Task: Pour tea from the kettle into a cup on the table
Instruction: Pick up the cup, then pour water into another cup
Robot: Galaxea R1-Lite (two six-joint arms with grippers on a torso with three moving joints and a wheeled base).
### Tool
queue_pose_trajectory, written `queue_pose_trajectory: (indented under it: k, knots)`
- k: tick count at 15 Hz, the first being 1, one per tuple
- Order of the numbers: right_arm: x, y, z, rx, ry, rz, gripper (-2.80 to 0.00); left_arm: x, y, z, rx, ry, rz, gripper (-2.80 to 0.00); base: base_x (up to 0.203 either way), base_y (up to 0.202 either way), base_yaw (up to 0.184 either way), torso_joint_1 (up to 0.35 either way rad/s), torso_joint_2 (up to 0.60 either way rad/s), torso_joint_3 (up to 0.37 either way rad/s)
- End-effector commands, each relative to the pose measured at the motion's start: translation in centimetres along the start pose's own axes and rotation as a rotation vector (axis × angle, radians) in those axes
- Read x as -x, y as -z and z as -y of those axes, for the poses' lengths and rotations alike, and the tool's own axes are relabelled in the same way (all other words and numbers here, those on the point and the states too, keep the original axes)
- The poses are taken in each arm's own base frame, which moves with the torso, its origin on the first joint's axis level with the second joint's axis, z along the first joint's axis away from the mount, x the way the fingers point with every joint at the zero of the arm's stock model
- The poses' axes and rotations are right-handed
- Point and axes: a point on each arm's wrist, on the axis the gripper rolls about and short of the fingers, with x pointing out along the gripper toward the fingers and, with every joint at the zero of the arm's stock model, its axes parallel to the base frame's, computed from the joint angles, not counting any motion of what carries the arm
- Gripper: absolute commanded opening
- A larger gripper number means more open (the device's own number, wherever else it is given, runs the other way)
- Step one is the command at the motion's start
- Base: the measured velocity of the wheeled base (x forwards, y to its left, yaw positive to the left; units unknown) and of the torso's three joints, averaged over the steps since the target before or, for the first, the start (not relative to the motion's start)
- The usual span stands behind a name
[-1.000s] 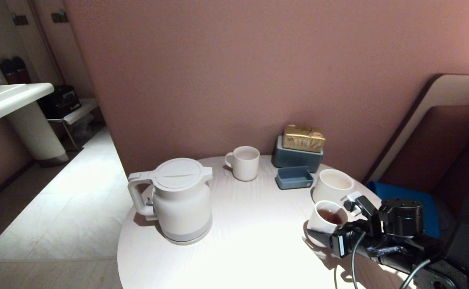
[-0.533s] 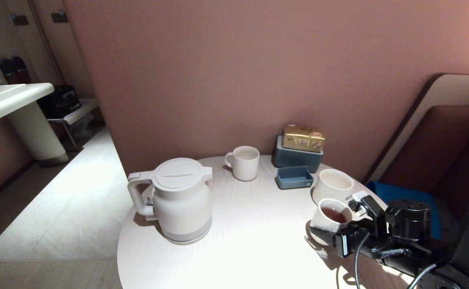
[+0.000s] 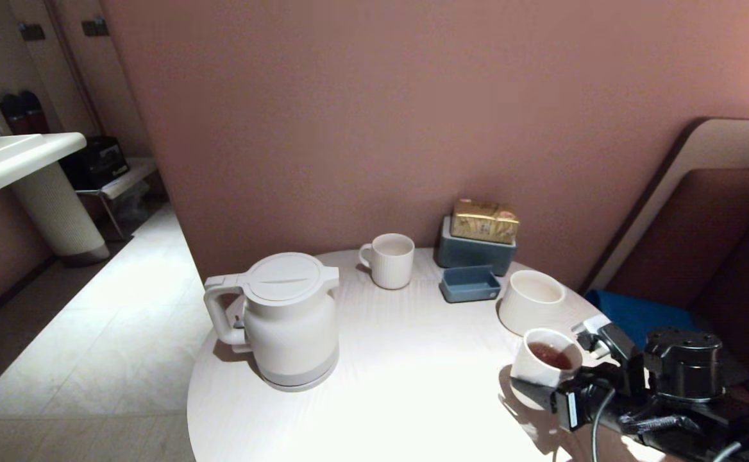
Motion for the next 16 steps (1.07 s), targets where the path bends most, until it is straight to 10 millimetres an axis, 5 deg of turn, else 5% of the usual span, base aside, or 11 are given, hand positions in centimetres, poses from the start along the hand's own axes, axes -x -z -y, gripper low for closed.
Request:
queue_pose_trajectory:
  k: [1, 7, 13, 16]
  knots:
    - [1.8, -0.7, -0.2, 0.009, 0.009, 0.047, -2.8, 0.0, 0.0, 0.0, 0.0, 0.0, -0.001, -2.8, 0.0, 0.0, 0.0, 0.0, 0.0, 0.0]
    - [5.2, -0.9, 3.1, -0.079, 0.192, 0.016, -2.8, 0.0, 0.0, 0.0, 0.0, 0.0, -0.001, -2.8, 0.0, 0.0, 0.0, 0.0, 0.0, 0.0]
    - [5.5, -1.2, 5.7, -0.133, 0.311, -0.001, -2.8, 0.0, 0.0, 0.0, 0.0, 0.0, -0.001, -2.8, 0.0, 0.0, 0.0, 0.0, 0.0, 0.0]
    - [5.4, -2.9, 7.9, -0.161, 0.377, -0.001, -2.8, 0.0, 0.0, 0.0, 0.0, 0.0, -0.001, -2.8, 0.0, 0.0, 0.0, 0.0, 0.0, 0.0]
